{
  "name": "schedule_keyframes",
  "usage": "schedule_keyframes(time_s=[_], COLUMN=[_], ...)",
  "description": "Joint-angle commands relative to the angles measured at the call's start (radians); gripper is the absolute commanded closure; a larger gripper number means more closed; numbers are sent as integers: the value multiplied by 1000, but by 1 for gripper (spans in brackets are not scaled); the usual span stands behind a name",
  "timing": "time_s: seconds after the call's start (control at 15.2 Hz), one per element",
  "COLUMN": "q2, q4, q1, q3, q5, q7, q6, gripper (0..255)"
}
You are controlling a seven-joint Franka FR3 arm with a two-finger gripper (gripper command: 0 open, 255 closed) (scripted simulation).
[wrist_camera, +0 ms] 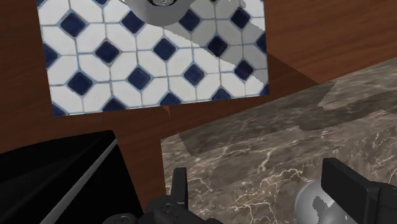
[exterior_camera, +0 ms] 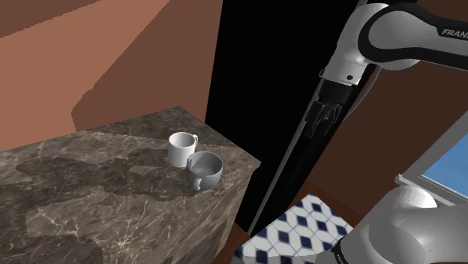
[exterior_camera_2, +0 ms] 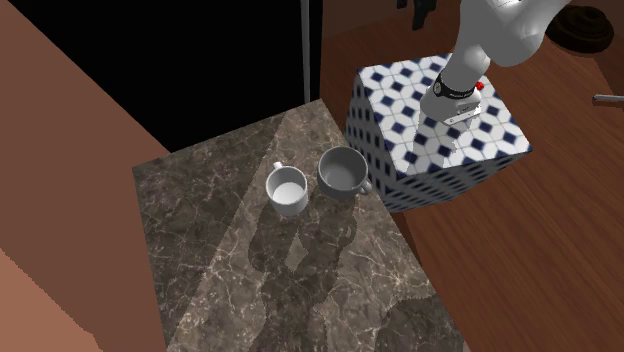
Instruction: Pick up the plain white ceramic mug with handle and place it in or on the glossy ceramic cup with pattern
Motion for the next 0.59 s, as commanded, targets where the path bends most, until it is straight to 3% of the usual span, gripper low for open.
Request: schedule_keyframes(time_s=[0.0, 0.53], q2=[0, 186], q4=[0, 13], q1=[0, 47], q3=[0, 134], q5=[0, 56], q7=[0, 102], q6=[0, 244], gripper=[0, 0])
